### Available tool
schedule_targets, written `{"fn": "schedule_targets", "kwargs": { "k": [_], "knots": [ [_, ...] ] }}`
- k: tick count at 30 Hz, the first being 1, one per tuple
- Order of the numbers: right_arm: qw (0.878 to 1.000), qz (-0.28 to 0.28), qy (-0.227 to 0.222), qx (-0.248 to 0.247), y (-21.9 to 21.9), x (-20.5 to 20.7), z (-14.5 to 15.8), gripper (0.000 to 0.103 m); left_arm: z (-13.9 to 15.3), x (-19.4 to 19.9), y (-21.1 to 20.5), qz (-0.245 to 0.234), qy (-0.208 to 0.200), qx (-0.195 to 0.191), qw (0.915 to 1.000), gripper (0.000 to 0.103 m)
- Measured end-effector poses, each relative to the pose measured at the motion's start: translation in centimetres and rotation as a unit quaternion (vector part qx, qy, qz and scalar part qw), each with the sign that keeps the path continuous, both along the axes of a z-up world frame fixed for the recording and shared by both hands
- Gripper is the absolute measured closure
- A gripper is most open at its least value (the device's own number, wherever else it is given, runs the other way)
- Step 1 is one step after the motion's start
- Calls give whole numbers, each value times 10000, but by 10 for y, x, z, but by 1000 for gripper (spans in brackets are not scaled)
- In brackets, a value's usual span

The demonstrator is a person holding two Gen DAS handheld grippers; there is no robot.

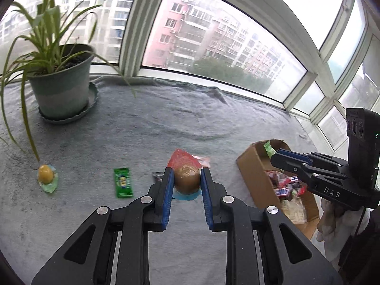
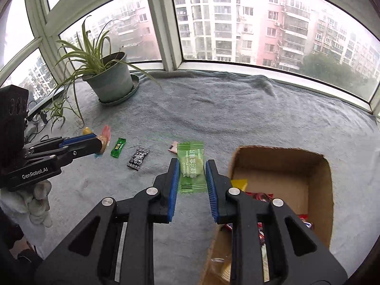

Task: Organize snacks
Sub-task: 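Lower both tools over the box and open them to drop the candies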

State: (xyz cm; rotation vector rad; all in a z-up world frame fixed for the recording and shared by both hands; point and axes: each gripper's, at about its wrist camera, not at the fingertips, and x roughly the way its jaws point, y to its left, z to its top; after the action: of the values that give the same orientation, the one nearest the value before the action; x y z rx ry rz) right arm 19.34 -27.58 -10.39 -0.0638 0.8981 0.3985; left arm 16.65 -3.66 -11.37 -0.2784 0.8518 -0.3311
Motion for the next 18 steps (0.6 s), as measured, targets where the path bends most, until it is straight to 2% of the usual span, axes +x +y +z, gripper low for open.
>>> {"fn": "schedule_targets", "kwargs": {
  "k": [8,18],
  "knots": [
    [9977,-677,58,-31,-64,-31,-2,79,9,-9,-77,-864,8,-208,9960,82],
    [9922,-1221,232,-25,-115,-63,-15,79,4,-34,-162,-1851,228,-235,9822,82]
  ]
}}
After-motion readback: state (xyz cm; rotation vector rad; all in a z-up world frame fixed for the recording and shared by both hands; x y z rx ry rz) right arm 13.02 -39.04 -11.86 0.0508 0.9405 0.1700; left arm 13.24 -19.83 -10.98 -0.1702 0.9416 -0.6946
